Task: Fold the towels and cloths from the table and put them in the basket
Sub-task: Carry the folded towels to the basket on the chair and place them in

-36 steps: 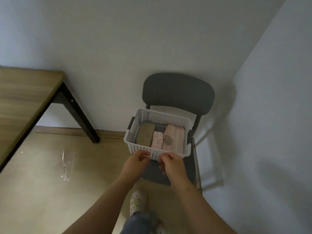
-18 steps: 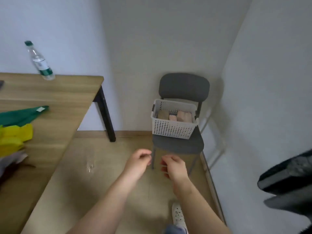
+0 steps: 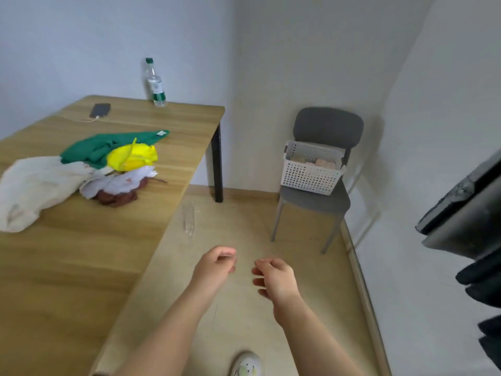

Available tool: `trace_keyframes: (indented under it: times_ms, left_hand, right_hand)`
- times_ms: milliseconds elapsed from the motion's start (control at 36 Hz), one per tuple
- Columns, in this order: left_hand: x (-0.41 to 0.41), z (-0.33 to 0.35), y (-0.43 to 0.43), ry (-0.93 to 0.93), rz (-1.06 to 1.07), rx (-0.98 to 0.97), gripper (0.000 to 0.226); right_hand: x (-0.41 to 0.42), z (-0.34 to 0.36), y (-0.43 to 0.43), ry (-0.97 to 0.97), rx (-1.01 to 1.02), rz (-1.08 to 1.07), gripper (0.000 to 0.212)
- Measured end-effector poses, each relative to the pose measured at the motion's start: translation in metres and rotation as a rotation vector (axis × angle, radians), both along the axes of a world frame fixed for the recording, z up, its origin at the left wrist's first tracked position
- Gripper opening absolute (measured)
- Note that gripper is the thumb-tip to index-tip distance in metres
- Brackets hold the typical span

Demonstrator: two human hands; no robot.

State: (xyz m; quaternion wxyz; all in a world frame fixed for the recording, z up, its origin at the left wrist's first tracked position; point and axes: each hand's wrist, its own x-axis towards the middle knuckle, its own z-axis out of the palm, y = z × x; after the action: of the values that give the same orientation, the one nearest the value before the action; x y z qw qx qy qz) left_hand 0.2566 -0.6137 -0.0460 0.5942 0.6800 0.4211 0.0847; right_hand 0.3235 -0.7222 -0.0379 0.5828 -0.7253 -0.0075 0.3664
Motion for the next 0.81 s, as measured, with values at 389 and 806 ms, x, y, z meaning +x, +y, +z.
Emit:
trace_keyframes:
  times_ms: [389,806]
  left_hand:
    - [-0.202,0.002,-0.034,0.045,0.071,-0.016,0.018]
    - [-0.279,-0.004,0.169,0.045,0.067,0.041,0.016]
  right_hand:
    - [-0.186,-0.004,-0.034,0.061,-0.011,0.119,0.010]
    - [-0.261,-0.016,0.172,0.007,0.009,0.126,0.011]
